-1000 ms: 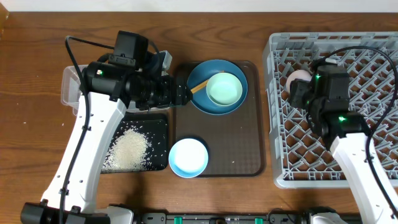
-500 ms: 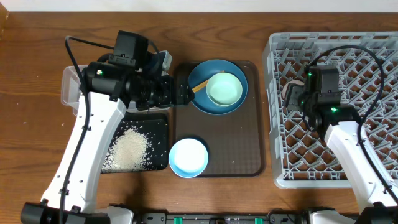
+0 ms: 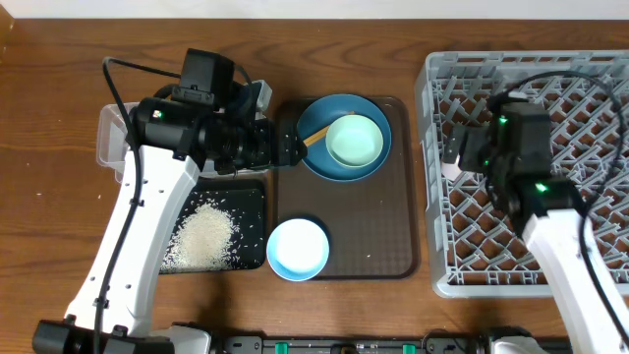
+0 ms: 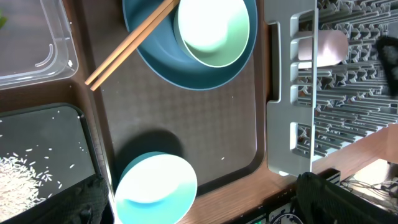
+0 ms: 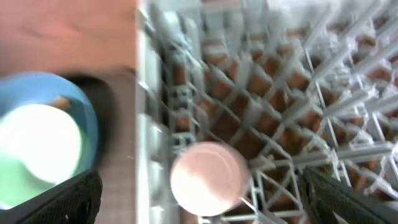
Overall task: Sort waste into correct bins and load items into the dishwasher rack
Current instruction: 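Open the right gripper and raise it off the cup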
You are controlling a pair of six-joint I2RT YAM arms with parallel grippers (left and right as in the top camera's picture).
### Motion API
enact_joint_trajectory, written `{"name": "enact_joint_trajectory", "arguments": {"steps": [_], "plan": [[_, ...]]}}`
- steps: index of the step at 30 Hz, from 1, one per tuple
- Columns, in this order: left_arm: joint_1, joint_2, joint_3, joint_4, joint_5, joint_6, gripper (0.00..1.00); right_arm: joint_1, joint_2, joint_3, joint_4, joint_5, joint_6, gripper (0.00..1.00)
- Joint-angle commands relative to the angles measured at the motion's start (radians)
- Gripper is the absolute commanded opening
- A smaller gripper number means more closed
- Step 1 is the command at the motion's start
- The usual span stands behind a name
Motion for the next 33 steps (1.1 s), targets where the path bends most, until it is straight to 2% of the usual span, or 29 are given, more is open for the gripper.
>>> {"name": "enact_joint_trajectory", "arguments": {"steps": [1,33], "plan": [[0.003,0.001,-0.005,-0.002,-0.012,0.009,0.99,-0.006,-0.068,0.021,0.006,-0.129,-0.013,0.99],[0.003,0.001,-0.005,-0.002,-0.012,0.009,0.99,-0.006,-0.095,0.021,-0.004,-0.152,-0.014,0.99]]}}
